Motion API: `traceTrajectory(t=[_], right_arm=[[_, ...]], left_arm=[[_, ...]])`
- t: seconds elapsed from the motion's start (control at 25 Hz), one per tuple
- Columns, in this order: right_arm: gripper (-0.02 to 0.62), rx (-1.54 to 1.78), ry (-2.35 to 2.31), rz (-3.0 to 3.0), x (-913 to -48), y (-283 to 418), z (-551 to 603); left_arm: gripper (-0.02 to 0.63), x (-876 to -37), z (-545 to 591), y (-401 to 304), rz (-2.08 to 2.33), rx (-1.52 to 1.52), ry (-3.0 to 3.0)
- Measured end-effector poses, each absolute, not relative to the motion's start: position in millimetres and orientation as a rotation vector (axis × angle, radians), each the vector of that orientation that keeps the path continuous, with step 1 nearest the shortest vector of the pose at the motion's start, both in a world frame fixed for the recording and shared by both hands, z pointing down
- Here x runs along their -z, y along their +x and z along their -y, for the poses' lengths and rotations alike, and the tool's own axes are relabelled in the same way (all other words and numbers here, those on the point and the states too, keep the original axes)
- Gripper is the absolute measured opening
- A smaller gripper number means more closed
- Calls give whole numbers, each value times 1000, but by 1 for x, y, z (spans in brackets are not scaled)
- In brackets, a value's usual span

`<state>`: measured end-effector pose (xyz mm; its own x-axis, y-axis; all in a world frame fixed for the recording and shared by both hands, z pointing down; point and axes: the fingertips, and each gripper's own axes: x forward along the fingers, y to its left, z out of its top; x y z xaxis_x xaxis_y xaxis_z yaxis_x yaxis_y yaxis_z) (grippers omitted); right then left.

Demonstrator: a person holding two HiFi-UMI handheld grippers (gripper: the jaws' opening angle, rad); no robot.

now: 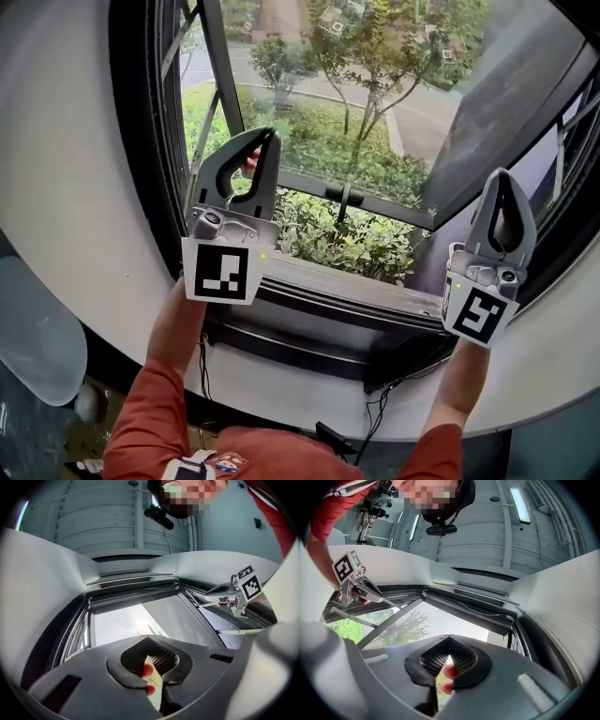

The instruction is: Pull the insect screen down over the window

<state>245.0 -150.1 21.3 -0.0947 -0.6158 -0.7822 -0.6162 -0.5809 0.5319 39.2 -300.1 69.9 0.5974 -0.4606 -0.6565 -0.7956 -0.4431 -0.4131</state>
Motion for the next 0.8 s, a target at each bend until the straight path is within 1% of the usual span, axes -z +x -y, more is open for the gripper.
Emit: traceTrajectory(t=[0.36,0.8], right_arm=[[9,-2012,-2141,-1365,45,241,165],[9,-2180,-2382,-1211,126,252,186]], left_arm=[[6,9,306,44,-983,-607,-1944],[6,107,312,51,-990,-553,-1697]])
